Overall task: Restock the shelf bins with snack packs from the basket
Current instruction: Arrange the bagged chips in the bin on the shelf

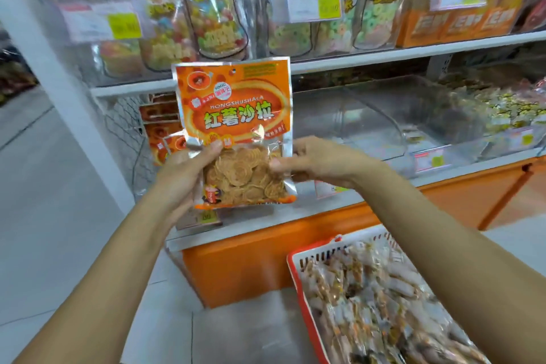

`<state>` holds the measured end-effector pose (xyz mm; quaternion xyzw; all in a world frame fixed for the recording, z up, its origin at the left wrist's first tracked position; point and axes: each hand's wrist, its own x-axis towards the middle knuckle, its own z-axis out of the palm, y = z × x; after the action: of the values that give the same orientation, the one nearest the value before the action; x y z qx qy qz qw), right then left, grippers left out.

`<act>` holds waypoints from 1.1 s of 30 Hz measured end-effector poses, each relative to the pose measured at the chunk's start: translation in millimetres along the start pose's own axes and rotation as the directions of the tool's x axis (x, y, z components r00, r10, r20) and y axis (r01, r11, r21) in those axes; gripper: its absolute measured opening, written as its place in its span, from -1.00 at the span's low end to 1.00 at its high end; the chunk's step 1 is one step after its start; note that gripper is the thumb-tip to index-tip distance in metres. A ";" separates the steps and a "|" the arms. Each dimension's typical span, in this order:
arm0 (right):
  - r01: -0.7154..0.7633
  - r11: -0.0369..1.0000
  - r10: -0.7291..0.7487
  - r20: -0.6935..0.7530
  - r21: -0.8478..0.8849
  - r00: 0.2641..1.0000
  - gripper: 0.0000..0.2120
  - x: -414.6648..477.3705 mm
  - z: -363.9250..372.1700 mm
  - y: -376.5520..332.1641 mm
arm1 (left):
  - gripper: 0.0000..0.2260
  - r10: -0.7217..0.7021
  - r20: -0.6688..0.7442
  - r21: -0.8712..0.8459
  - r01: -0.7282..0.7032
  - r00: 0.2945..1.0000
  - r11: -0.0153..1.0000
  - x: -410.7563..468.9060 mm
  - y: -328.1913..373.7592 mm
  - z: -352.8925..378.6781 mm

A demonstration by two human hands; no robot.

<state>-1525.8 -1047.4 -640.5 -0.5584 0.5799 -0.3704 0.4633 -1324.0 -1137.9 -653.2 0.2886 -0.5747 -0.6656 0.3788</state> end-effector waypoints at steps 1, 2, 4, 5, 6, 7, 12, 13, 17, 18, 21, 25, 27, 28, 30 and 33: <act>0.017 1.000 -0.017 -0.014 -0.021 1.000 -0.94 10.4 9.0 -1.8 | -0.80 0.022 -0.020 0.021 -0.022 1.000 1.000 1.6 -0.4 -7.3; 0.042 0.998 -0.044 -0.039 -0.049 0.998 -0.91 20.4 16.8 -2.8 | -0.77 0.045 -0.051 0.047 -0.042 0.998 0.998 3.1 -0.4 -14.8; 0.106 0.988 -0.116 -0.096 -0.110 0.989 -0.82 40.2 29.3 -4.3 | -0.88 0.120 -0.133 0.229 -0.087 0.984 0.969 3.9 2.3 -27.9; 0.118 0.981 -0.138 -0.125 -0.157 0.982 -0.74 48.2 32.9 -5.1 | -0.95 0.170 -0.186 0.375 -0.090 0.968 0.923 2.5 5.2 -33.2; 0.119 0.974 -0.148 -0.150 -0.192 0.978 -0.69 55.6 34.9 -5.6 | -0.93 0.231 -0.241 0.524 -0.074 0.943 0.848 1.3 6.9 -39.8; 0.119 0.970 -0.157 -0.175 -0.211 0.972 -0.65 64.1 36.2 -4.3 | -0.88 0.287 -0.277 0.660 -0.036 0.917 0.750 -0.1 6.9 -47.7; 0.061 0.944 -0.120 -0.166 -0.323 0.979 -0.49 92.4 52.9 8.3 | -0.63 0.346 -0.340 0.908 0.210 0.874 0.363 -5.0 -2.8 -75.4; 0.044 0.951 -0.096 -0.155 -0.306 0.983 -0.49 99.0 54.6 14.6 | -0.61 0.346 -0.339 0.916 0.224 0.875 0.332 -5.1 -5.5 -77.9; -0.058 0.969 0.033 -0.107 -0.241 0.994 -0.64 109.0 55.1 21.4 | -0.65 0.341 -0.317 0.934 0.230 0.885 0.273 -5.1 -11.4 -80.8; -0.063 0.975 0.050 -0.067 -0.211 0.997 -0.67 108.4 54.7 20.3 | -0.66 0.337 -0.318 0.934 0.231 0.886 0.274 -5.1 -12.1 -80.6; -0.113 0.943 0.127 0.026 -0.313 0.992 -0.68 112.5 49.8 18.0 | -0.66 0.330 -0.293 0.935 0.195 0.897 0.298 -3.4 -16.9 -79.9; -0.186 0.836 0.259 0.073 -0.517 0.963 -0.36 119.7 46.5 10.9 | -0.74 0.276 -0.230 0.947 0.150 0.933 0.284 1.2 -24.2 -75.2; -0.214 0.794 0.306 0.071 -0.568 0.949 -0.39 125.4 46.5 8.3 | -0.79 0.238 -0.199 0.949 0.126 0.951 0.290 3.8 -26.9 -72.5; -0.221 0.780 0.327 0.080 -0.585 0.942 -0.47 128.8 46.9 6.7 | -0.81 0.221 -0.179 0.952 0.111 0.959 0.287 5.1 -28.3 -71.4; -0.216 0.736 0.375 0.121 -0.641 0.919 -0.64 132.7 47.9 -0.2 | -0.84 0.183 -0.143 0.959 0.090 0.973 0.269 7.5 -31.4 -69.6; -0.188 0.650 0.461 0.185 -0.737 0.868 -0.79 134.2 46.6 -10.3 | -0.87 0.127 -0.145 0.952 0.104 0.981 0.287 9.7 -35.2 -69.8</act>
<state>-1471.2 -1177.3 -661.2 -0.6331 0.6734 0.0744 0.3744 -1278.3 -1182.3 -699.4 0.5160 -0.8206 -0.1561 0.1898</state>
